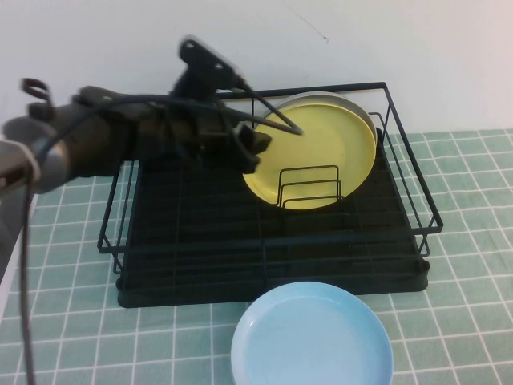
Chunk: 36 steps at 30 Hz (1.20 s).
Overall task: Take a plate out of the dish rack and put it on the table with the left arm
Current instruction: Grasp the plate from the shelf, then place the plate from the table
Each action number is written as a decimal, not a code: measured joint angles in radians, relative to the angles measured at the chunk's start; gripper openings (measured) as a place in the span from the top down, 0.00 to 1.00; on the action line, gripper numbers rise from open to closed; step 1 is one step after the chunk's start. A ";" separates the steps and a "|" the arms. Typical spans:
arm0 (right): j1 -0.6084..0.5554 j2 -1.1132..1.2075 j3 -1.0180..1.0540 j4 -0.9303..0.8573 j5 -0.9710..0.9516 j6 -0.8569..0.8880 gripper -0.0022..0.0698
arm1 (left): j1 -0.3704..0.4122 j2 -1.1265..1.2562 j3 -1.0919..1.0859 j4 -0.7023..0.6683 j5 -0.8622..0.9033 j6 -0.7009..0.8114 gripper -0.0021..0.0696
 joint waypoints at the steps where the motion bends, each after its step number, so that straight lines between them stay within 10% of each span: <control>1: 0.000 0.000 0.000 0.000 0.000 0.000 0.97 | -0.017 0.015 -0.013 0.000 -0.014 0.000 0.33; 9: 0.000 0.000 0.000 0.000 0.000 0.000 0.97 | -0.063 0.106 -0.094 -0.002 -0.100 -0.001 0.34; 20: 0.000 0.000 0.000 0.000 0.000 0.000 0.97 | -0.063 0.112 -0.102 -0.029 -0.119 -0.014 0.79; 36: 0.000 0.000 0.000 0.000 0.000 0.000 0.97 | -0.063 -0.074 -0.102 0.023 -0.101 -0.021 0.90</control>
